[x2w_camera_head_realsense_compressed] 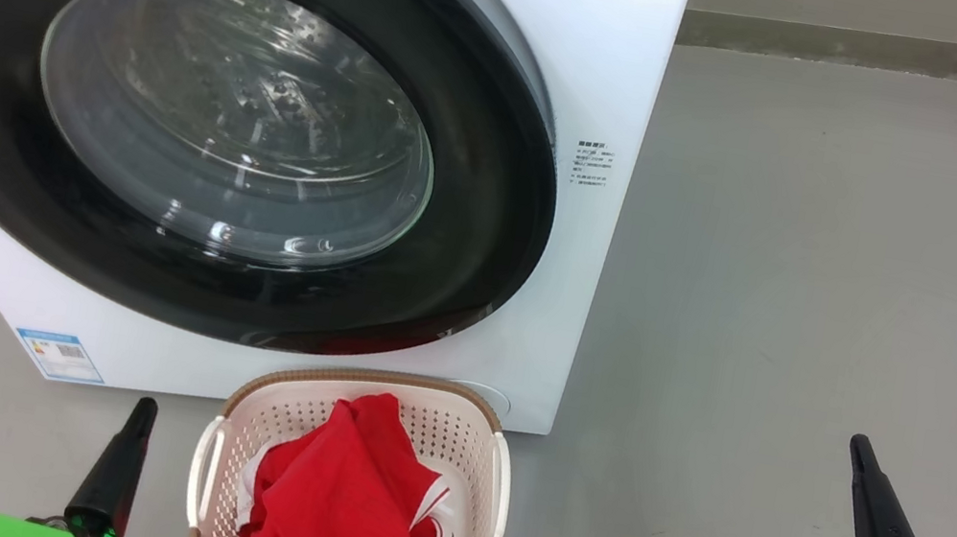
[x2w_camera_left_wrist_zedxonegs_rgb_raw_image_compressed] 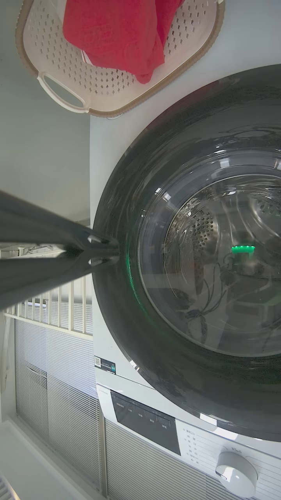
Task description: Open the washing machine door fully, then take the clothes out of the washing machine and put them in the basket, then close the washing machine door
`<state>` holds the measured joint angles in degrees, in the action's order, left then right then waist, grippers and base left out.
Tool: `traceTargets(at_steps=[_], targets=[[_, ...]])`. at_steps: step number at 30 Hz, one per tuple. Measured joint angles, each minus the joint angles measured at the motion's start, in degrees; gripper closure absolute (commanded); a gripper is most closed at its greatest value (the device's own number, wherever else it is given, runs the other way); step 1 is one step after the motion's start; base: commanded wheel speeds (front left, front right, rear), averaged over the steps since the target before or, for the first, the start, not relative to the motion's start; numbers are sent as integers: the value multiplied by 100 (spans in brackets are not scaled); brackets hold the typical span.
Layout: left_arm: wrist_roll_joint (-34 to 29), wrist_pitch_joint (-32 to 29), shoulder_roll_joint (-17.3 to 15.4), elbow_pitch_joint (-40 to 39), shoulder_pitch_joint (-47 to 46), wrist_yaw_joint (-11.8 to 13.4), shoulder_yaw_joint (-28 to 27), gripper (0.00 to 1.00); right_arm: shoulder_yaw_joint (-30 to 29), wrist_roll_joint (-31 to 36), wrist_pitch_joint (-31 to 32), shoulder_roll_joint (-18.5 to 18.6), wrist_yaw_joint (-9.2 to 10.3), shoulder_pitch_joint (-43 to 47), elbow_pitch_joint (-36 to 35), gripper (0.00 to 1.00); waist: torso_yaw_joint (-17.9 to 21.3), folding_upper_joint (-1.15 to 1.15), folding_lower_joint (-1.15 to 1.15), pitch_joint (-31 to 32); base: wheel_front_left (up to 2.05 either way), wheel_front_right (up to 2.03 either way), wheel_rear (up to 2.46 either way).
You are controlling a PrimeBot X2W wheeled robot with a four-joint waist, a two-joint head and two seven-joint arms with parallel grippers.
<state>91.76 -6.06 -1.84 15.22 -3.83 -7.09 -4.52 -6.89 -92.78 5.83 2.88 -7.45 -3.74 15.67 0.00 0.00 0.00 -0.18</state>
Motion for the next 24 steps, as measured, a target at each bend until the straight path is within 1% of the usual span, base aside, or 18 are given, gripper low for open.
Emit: traceTargets(at_steps=[24], targets=[[0,0,0,0,0,0,0,100,-12,1,9,-8,0,0,0,100,0,0,0,0,0,0,0]])
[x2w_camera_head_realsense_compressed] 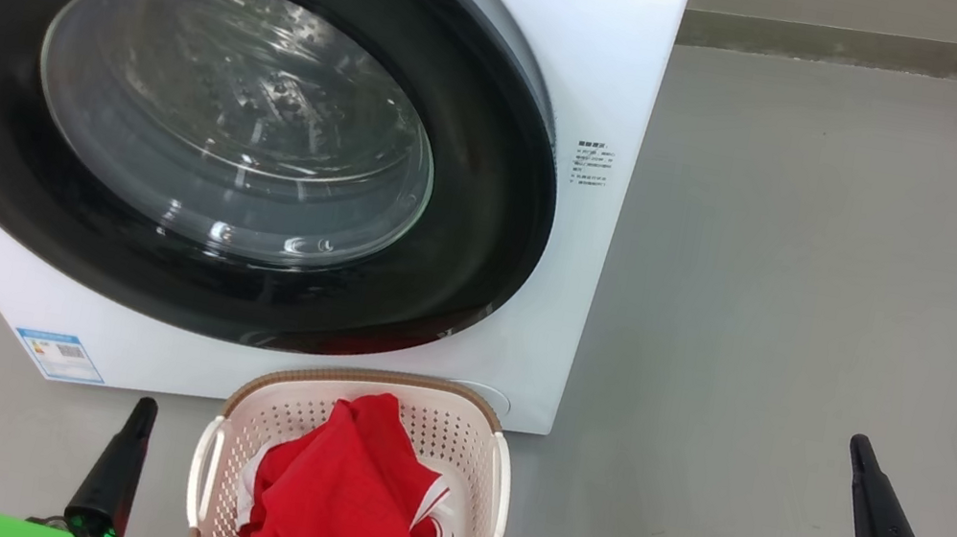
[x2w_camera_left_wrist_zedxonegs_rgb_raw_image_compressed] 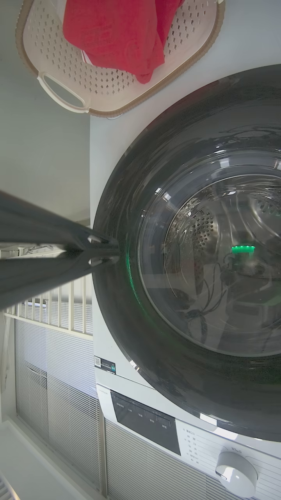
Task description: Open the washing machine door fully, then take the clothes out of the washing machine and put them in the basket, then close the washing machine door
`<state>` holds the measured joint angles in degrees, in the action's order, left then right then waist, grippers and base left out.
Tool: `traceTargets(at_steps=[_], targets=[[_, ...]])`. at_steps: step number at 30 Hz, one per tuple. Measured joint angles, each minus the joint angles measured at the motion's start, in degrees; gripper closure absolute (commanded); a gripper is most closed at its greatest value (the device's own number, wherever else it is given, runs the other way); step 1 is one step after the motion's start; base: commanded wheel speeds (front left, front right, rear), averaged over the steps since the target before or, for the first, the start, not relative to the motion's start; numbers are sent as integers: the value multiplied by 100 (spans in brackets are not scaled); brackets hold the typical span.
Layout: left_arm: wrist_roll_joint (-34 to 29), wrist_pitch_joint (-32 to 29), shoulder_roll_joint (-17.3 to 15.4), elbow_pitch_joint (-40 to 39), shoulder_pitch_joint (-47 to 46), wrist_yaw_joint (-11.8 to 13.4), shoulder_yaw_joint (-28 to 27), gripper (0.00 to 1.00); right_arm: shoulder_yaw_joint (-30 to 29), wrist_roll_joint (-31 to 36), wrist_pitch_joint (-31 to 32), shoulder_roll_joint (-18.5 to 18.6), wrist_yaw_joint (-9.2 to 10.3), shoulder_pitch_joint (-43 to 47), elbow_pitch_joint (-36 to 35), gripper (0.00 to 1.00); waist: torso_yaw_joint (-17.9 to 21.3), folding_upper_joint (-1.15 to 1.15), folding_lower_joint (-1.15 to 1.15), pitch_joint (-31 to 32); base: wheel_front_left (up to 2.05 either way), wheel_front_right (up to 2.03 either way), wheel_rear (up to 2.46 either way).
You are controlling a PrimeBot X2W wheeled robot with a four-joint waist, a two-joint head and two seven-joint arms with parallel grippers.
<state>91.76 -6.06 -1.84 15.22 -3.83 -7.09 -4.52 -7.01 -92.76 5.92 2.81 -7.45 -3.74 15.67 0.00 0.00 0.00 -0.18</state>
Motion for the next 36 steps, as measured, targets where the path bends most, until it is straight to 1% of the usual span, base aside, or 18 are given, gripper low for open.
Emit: traceTargets(at_steps=[36], targets=[[0,0,0,0,0,0,0,100,-16,8,16,-12,0,0,0,100,0,0,0,0,0,0,0]])
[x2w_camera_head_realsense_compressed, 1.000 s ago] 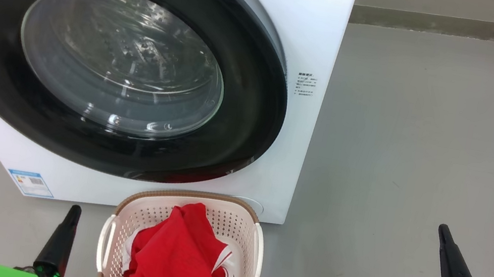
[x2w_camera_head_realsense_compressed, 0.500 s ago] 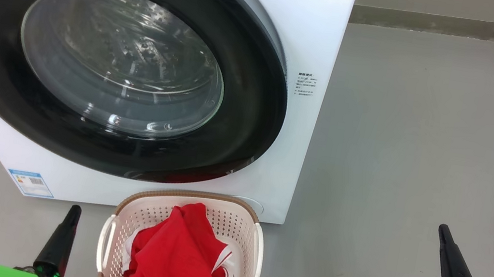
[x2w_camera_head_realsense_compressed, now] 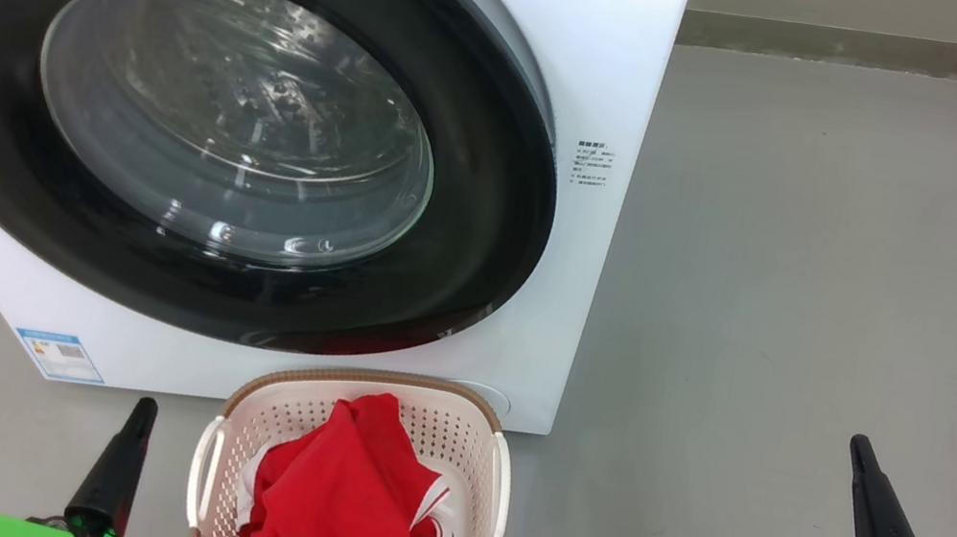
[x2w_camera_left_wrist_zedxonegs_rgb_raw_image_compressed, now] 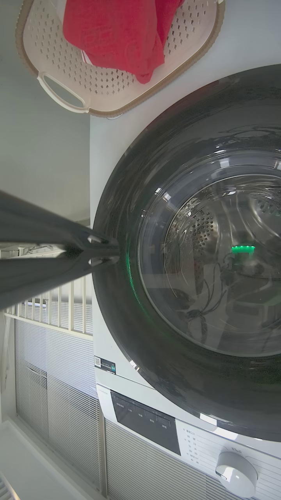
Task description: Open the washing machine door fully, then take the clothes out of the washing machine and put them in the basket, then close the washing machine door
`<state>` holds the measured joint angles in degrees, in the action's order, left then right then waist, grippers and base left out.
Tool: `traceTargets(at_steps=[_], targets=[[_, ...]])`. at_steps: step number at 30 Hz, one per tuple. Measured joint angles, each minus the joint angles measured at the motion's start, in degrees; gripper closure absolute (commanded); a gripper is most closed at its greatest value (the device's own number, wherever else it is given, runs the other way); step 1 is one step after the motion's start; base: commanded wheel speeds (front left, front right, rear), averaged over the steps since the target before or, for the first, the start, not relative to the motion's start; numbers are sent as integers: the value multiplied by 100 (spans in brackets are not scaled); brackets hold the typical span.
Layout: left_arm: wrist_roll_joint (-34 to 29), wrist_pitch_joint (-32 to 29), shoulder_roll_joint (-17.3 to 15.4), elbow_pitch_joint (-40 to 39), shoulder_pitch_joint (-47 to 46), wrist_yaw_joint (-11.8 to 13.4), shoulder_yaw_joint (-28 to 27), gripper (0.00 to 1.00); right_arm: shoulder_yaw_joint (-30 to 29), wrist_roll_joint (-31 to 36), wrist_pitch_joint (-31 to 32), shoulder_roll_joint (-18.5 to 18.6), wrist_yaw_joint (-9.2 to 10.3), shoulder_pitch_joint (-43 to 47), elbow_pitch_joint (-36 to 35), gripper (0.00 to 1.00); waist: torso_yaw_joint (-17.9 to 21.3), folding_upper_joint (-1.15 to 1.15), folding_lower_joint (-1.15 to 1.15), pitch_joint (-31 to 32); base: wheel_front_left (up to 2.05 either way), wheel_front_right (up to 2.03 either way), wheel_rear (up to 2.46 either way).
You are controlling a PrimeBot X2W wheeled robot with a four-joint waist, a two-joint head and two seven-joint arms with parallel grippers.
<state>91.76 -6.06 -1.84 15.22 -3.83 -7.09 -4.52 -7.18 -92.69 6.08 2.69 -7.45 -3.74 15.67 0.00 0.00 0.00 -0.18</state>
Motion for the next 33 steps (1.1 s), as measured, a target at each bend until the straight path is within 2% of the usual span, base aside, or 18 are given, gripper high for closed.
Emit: traceTargets(at_steps=[33], targets=[[0,0,0,0,0,0,0,100,-9,1,1,-8,0,0,0,100,0,0,0,0,0,0,0]])
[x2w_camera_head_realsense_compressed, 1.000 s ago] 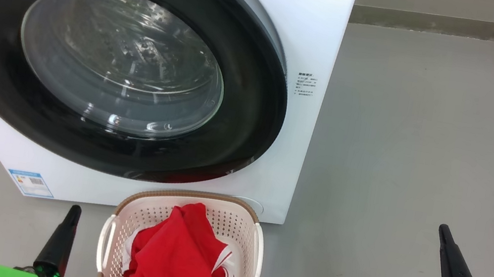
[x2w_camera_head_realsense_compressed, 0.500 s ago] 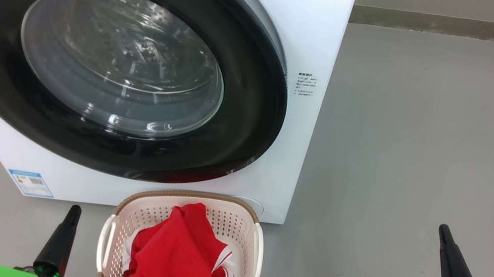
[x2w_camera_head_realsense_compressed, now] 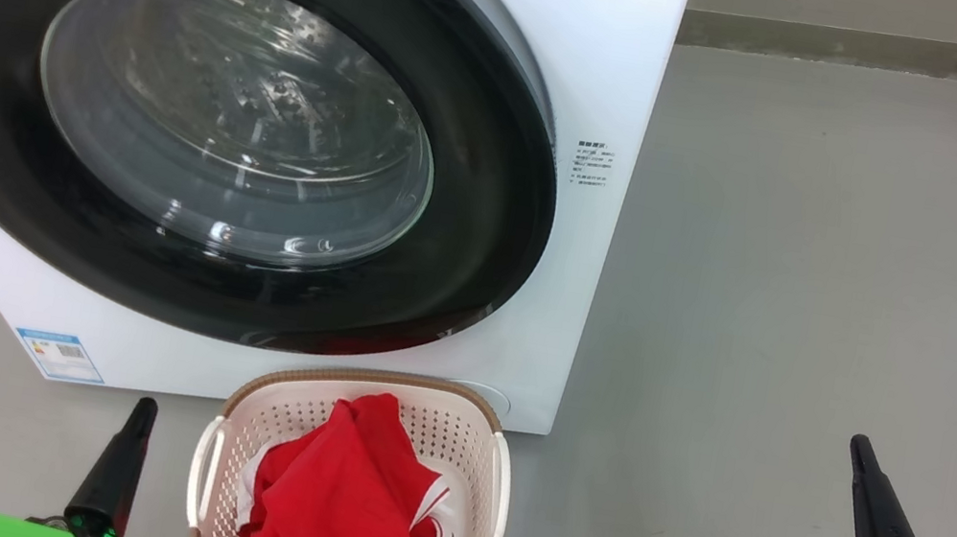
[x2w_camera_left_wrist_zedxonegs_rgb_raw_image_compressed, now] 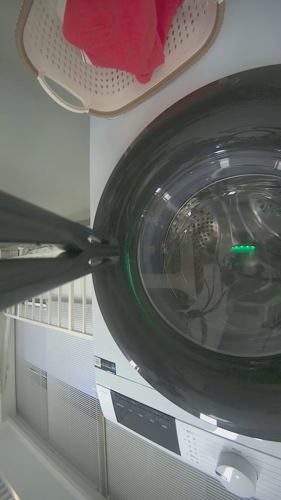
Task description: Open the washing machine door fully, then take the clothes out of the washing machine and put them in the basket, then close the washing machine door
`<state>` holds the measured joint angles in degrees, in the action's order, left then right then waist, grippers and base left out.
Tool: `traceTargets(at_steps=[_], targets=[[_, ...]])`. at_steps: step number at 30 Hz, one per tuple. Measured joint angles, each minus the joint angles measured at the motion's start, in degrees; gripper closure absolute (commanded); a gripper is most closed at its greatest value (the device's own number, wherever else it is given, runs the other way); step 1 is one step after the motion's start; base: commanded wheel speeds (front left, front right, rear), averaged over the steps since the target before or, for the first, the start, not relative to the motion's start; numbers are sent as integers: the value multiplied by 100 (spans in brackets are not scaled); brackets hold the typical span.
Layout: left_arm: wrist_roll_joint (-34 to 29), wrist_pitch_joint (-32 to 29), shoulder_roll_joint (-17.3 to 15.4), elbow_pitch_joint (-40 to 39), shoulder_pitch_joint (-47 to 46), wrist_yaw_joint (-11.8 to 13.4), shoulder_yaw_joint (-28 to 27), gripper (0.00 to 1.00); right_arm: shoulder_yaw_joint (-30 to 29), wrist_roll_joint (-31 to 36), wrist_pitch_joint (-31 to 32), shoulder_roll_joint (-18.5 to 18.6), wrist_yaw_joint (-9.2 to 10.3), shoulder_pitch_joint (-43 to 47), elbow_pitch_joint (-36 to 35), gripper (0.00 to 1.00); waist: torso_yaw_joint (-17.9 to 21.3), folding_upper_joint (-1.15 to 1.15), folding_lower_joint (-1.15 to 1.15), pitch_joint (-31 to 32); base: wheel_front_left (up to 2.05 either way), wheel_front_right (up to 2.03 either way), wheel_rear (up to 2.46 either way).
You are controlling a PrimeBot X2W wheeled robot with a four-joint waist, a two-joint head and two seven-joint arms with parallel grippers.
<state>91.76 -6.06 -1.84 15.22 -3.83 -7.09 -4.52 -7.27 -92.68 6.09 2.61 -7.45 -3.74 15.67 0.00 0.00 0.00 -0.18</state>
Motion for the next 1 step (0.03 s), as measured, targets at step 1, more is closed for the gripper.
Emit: traceTargets(at_steps=[1], targets=[[0,0,0,0,0,0,0,100,0,0,0,0,0,0,0,100,0,0,0,0,0,0,0]])
